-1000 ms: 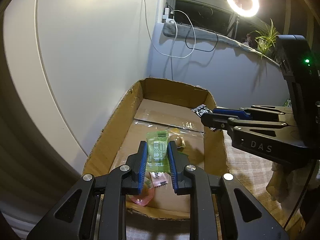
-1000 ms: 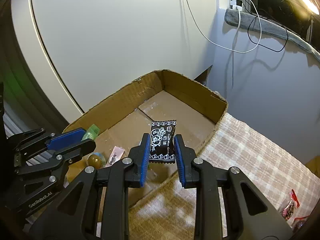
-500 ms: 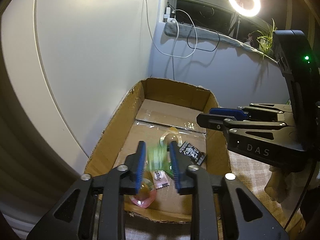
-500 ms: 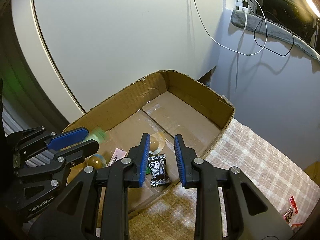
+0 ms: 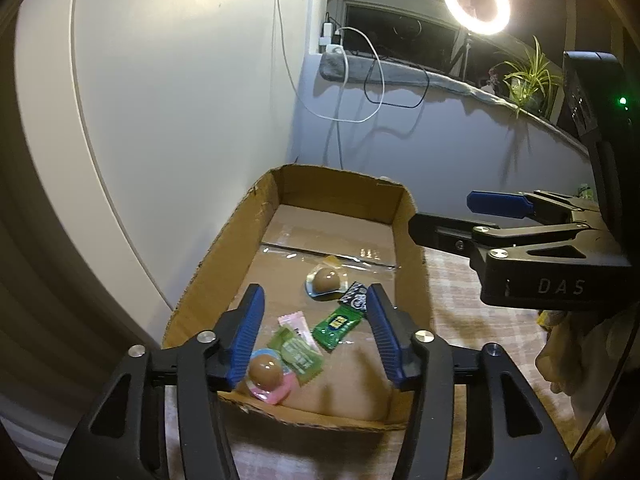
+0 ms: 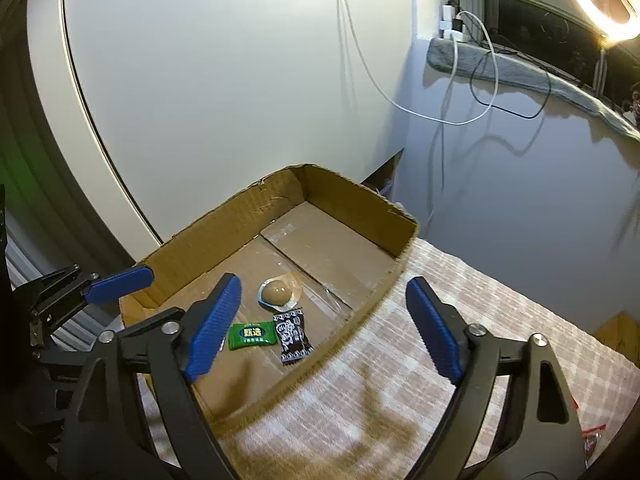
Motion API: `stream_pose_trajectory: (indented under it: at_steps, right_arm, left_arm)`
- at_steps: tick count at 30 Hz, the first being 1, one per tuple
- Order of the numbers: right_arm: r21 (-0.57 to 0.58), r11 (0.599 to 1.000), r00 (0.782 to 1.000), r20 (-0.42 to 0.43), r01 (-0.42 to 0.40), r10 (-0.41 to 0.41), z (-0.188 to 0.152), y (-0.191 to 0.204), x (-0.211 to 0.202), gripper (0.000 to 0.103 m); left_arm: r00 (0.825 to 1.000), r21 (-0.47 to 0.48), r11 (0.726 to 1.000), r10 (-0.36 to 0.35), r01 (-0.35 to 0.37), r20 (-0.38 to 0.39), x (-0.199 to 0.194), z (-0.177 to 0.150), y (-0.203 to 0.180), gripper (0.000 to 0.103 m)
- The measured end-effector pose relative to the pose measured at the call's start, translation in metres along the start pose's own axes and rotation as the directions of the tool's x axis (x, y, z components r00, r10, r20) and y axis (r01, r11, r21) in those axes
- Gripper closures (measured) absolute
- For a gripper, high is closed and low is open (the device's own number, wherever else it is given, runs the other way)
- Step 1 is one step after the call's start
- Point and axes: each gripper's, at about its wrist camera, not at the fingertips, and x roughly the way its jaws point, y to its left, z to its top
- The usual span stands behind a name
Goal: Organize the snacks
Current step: 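Carry both candies over the box and open both tools to drop them, then move both open tools back toward the remaining snacks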
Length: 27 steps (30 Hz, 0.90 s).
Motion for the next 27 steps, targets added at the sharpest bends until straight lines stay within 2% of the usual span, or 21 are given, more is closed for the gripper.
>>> stream_pose_trajectory:
  at_steps: [5, 14, 19, 27]
  right_arm:
    - [0.013, 1.0, 1.0, 0.012, 0.01, -0.01, -0.008, -0.007, -0.021, 0.015]
    - [0.046, 0.998, 0.998, 0.051, 0.032, -0.035, -0.027, -0.024, -0.067, 0.01]
    - [0.078, 0.996, 0.997, 0.062, 0.038, -0.043, -0.045, -0.04, -0.097, 0.009]
    - [0.215, 0.973, 0.994, 0.056, 0.085, -0.099, -0.09, -0.093, -0.148, 0.008]
  left_arm:
    - [1.0, 0.013, 1.0, -0.011, 0.011, 0.015, -0.011, 0.0, -0.012, 0.045]
    - [0.998, 0.042, 0.997, -0.06, 0.059, 0.035, -0.03, -0.002, -0.046, 0.042]
    - [0.99, 0.051, 0.99, -0.134, 0.132, 0.034, -0.038, -0.005, -0.07, 0.042]
    - [0.959, 0.079, 0.956, -0.282, 0.283, -0.025, -0.033, -0.014, -0.12, 0.042]
